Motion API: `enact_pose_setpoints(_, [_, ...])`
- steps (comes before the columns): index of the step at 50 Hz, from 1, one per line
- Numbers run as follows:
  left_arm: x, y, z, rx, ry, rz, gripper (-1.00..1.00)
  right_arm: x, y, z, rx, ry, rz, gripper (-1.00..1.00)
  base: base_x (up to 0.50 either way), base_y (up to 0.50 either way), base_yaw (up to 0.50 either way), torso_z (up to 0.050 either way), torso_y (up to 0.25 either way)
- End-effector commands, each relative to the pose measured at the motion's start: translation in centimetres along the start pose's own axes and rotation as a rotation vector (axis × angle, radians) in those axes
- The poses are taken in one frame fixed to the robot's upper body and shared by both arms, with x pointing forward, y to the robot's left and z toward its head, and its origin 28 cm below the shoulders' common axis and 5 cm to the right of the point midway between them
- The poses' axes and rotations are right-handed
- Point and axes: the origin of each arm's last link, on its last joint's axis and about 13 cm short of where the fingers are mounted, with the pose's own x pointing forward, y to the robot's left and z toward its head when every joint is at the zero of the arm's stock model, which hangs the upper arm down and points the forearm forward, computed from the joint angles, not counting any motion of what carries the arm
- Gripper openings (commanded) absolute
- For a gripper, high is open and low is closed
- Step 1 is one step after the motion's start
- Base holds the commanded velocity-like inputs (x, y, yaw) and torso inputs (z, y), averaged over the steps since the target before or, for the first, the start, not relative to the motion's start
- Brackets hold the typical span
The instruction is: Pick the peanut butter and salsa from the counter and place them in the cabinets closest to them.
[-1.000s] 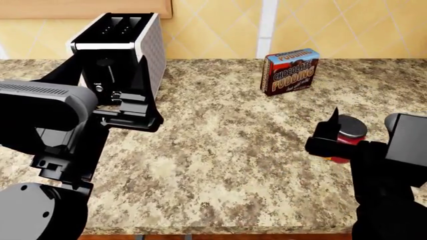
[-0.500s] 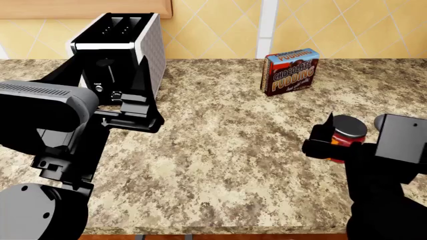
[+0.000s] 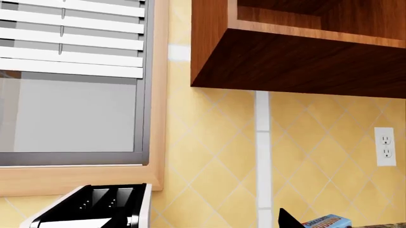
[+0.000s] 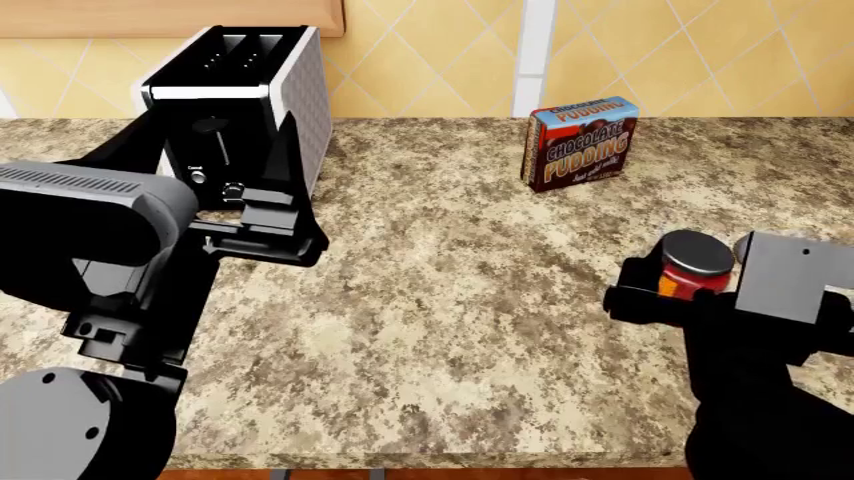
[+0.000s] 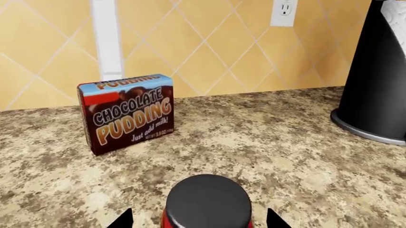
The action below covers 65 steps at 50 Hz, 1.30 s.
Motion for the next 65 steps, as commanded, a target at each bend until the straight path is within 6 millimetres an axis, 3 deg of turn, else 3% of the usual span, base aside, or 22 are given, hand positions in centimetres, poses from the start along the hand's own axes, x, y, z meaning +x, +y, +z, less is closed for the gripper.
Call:
enact_pose_setpoints(1, [0.0, 0.0, 0.0, 0.0, -0.001, -0.001, 1.0, 0.5, 0.0, -0.5, -0.003, 0.031, -0.008, 1.0, 0.0, 0.0, 0.0, 0.0, 0.0])
enact_pose_setpoints(65, [-0.1, -0.1, 0.1, 0.005, -0.004, -0.004, 1.0, 3.2, 0.1, -3.6, -0.033, 0.202, -0.043, 1.0, 0.0, 0.0, 0.0, 0.0, 0.0])
